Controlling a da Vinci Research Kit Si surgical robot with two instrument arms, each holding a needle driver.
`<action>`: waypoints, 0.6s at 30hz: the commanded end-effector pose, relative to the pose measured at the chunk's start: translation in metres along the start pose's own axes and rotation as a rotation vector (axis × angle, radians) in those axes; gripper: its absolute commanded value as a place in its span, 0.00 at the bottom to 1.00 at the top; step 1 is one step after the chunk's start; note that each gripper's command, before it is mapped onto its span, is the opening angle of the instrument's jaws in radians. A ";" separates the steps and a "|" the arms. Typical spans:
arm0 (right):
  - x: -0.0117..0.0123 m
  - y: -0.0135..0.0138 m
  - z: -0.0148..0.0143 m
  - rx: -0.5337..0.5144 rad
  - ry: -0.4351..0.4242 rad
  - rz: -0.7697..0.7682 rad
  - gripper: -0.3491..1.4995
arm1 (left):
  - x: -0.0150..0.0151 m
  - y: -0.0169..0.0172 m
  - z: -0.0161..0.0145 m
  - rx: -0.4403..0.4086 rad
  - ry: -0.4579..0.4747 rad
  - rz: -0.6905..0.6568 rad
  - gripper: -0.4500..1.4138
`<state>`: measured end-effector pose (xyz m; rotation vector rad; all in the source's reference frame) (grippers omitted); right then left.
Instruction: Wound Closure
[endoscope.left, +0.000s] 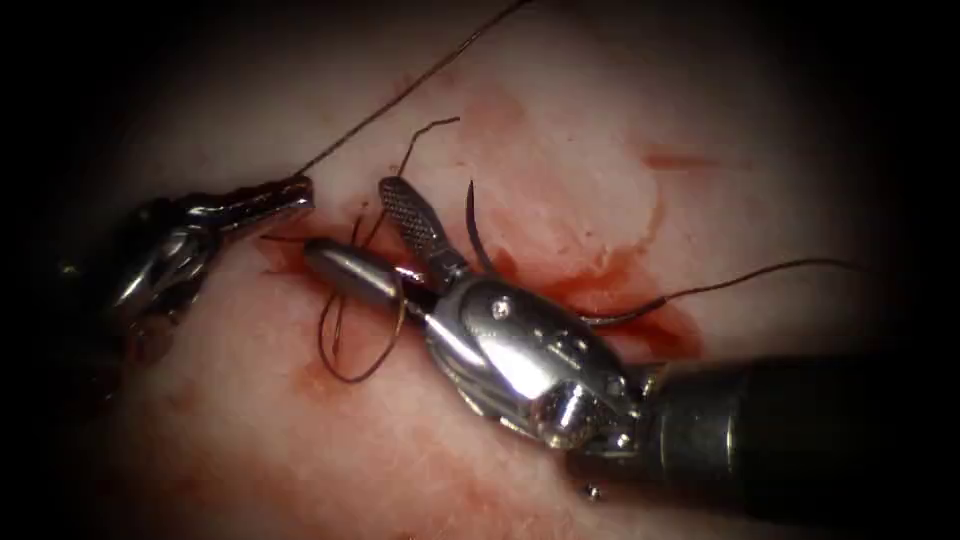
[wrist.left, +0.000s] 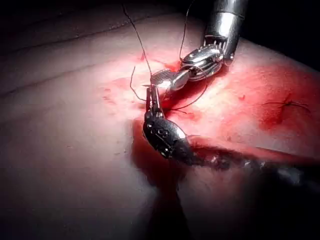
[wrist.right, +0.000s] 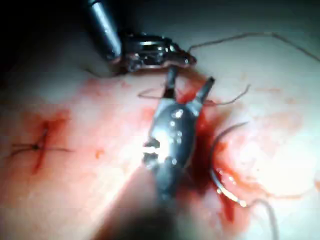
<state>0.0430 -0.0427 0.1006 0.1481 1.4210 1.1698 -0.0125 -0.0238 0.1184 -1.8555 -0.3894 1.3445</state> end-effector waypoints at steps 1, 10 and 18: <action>-0.0010 -0.0012 0.0012 0.030 -0.011 0.011 0.64 | -0.0009 -0.0004 0.0005 0.002 0.000 0.003 0.00; -0.0014 -0.0031 0.0022 0.116 -0.051 0.043 0.60 | -0.0008 -0.0024 0.0019 0.001 0.002 0.005 0.00; -0.0009 -0.0042 0.0024 0.177 -0.049 0.062 0.60 | -0.0019 -0.0040 0.0027 -0.010 -0.005 0.017 0.00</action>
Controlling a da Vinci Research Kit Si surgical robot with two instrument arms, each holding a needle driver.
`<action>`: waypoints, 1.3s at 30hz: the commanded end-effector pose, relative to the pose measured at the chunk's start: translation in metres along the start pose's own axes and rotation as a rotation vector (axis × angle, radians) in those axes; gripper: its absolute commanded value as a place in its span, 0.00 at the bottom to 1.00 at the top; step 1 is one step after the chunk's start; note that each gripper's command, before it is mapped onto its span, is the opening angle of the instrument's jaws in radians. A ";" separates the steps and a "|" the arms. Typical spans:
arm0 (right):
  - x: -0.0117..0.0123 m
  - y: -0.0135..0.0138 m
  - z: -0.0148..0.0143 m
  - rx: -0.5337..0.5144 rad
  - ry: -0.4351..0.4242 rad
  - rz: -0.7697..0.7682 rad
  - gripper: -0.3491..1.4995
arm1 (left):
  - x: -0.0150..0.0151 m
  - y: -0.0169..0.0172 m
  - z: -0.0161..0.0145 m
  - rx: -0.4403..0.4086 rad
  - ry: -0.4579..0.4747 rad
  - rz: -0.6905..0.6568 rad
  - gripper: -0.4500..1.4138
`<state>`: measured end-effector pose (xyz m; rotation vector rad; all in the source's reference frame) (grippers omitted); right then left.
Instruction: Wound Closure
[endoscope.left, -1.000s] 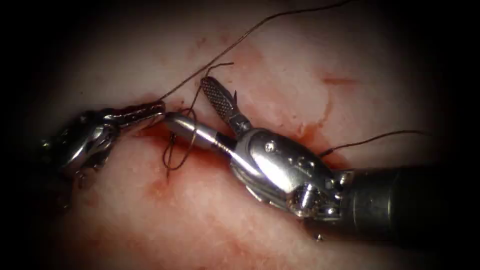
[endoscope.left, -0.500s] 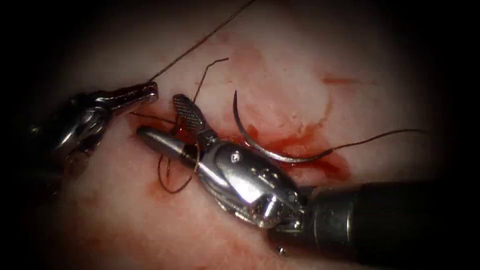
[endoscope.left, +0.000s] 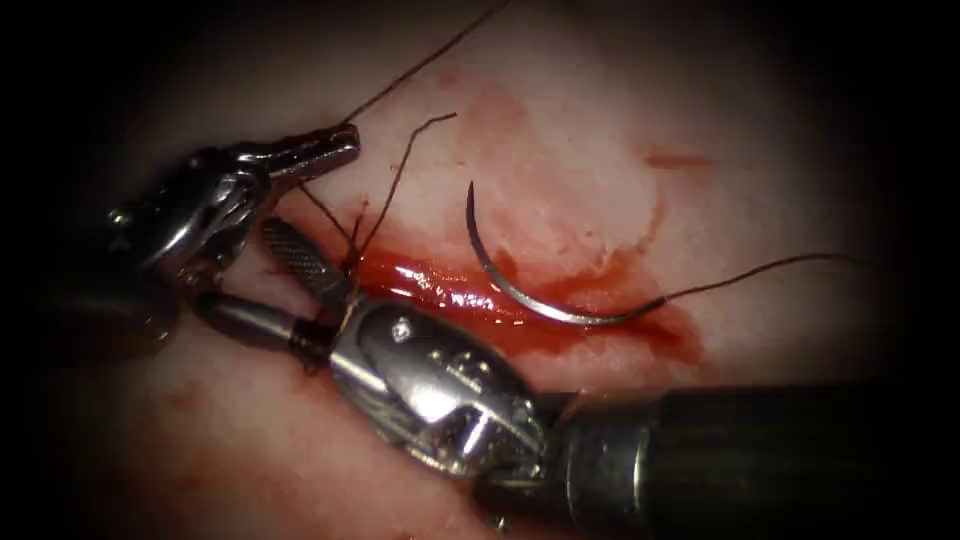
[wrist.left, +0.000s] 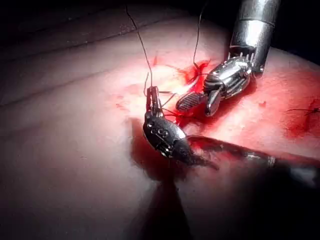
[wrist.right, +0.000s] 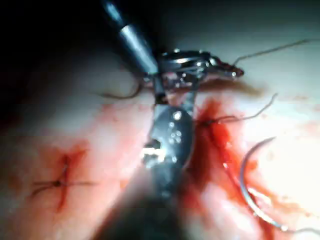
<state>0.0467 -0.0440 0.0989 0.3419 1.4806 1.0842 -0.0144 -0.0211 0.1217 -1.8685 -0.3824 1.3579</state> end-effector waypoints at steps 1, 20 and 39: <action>0.0000 -0.0005 0.0006 0.011 0.002 0.003 0.59 | -0.0011 -0.0005 0.0002 -0.003 -0.006 0.004 0.00; 0.0028 -0.0003 0.0007 -0.038 0.116 -0.066 0.60 | -0.0024 0.0009 -0.0003 -0.013 -0.014 0.013 0.00; 0.0030 0.0031 -0.0044 -0.279 0.233 -0.112 0.58 | -0.0027 0.0026 -0.0015 -0.018 0.022 0.006 0.00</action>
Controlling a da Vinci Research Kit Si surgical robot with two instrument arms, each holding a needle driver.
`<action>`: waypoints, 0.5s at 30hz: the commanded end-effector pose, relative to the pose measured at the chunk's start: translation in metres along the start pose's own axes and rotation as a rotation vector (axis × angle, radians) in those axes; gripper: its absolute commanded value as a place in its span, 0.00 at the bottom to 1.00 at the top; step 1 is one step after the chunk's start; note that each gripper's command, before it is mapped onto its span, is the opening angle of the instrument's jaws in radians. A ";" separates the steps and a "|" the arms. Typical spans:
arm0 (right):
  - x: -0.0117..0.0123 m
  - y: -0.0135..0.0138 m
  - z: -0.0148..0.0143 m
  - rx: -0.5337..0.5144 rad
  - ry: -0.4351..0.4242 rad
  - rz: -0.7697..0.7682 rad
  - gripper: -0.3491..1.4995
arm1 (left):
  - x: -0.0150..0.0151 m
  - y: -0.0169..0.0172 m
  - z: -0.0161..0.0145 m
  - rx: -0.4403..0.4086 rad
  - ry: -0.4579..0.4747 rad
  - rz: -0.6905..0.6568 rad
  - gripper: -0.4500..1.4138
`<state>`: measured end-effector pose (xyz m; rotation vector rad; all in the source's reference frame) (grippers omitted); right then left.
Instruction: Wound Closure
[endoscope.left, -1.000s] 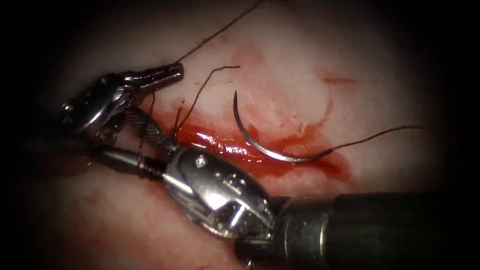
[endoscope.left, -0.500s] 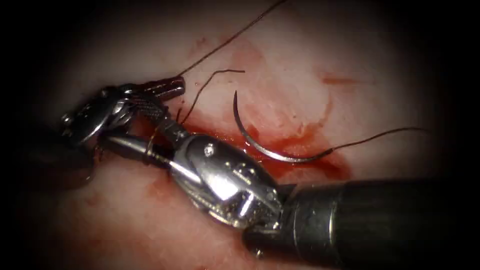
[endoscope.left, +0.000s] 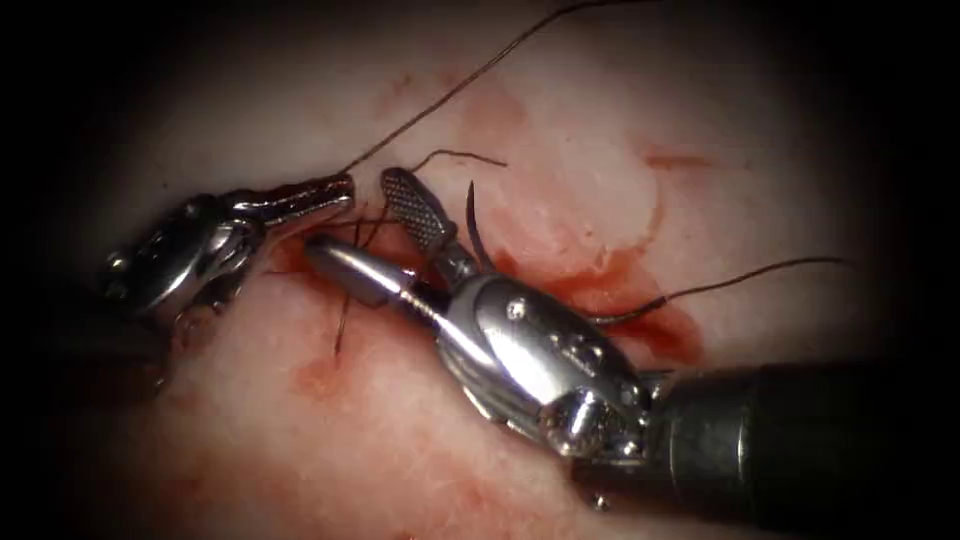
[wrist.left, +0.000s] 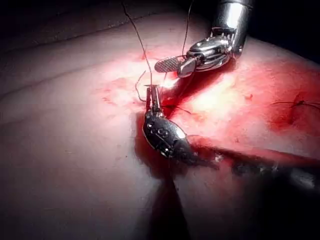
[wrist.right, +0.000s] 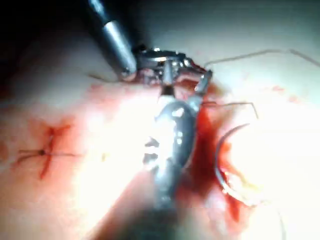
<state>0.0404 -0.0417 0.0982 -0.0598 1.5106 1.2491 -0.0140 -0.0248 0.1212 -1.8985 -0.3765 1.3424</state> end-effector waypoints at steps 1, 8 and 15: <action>-0.0008 0.0001 0.0001 -0.013 0.003 -0.006 0.58 | -0.0011 0.0000 0.0004 -0.001 0.000 -0.001 0.00; -0.0013 0.0005 -0.0001 -0.052 -0.005 -0.023 0.57 | -0.0013 0.0008 0.0004 0.000 0.006 -0.006 0.00; -0.0028 0.0017 0.0001 -0.129 -0.058 0.002 0.55 | -0.0012 0.0011 0.0004 -0.001 0.006 -0.008 0.00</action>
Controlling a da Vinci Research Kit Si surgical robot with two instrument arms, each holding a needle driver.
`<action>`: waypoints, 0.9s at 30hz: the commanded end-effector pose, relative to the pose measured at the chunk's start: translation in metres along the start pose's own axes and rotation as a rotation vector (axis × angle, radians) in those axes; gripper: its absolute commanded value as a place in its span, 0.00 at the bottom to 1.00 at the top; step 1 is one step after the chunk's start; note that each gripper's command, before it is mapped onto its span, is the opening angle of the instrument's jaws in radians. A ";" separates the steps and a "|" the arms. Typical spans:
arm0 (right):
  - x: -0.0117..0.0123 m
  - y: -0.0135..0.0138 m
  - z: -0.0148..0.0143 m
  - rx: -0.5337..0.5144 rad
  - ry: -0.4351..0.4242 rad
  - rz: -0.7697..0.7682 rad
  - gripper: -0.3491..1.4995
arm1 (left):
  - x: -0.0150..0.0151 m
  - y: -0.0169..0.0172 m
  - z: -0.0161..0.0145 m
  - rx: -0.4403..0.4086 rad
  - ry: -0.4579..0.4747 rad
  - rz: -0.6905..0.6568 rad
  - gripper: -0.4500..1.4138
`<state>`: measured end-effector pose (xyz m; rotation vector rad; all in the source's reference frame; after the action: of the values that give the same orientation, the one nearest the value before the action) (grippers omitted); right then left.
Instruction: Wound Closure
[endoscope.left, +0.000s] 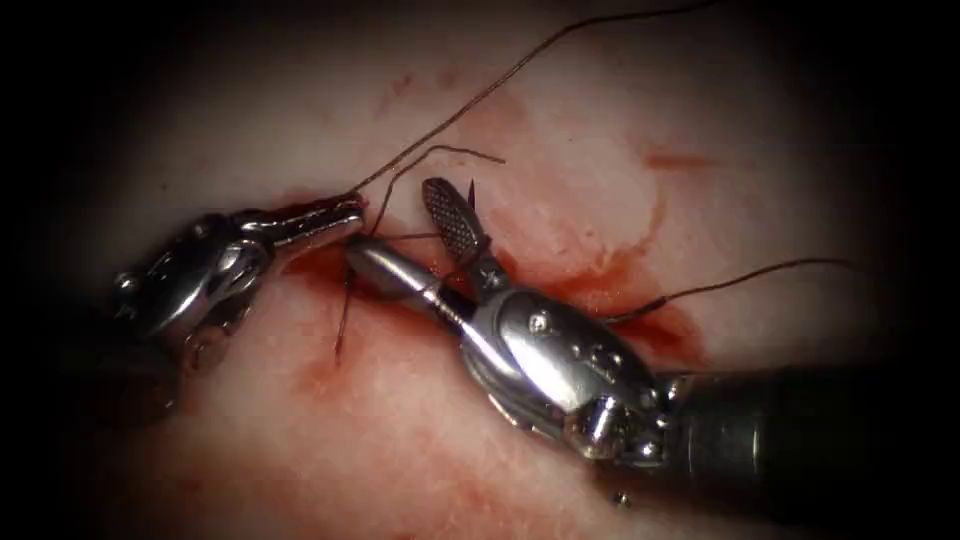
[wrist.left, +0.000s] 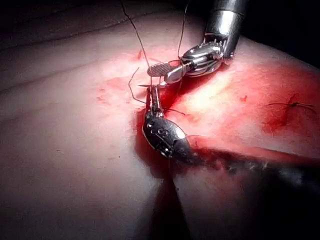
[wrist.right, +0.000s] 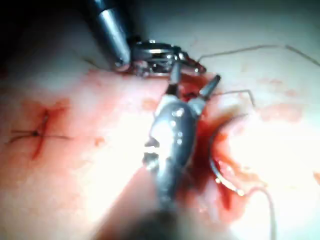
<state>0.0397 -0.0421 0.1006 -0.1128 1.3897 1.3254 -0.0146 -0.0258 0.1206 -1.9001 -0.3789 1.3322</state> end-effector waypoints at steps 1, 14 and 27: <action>-0.0012 0.0000 0.0004 -0.018 -0.016 0.022 0.54 | -0.0007 -0.0001 0.0002 -0.001 -0.001 -0.002 0.00; -0.0039 0.0022 0.0027 -0.151 -0.121 0.231 0.54 | -0.0007 -0.0004 0.0002 -0.001 -0.001 -0.002 0.00; -0.0052 0.0026 0.0039 -0.199 -0.134 0.334 0.52 | -0.0008 -0.0004 0.0003 -0.001 -0.001 -0.002 0.00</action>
<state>0.0414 -0.0413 0.1069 0.0722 1.1940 1.7203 -0.0146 -0.0255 0.1207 -1.9003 -0.3795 1.3317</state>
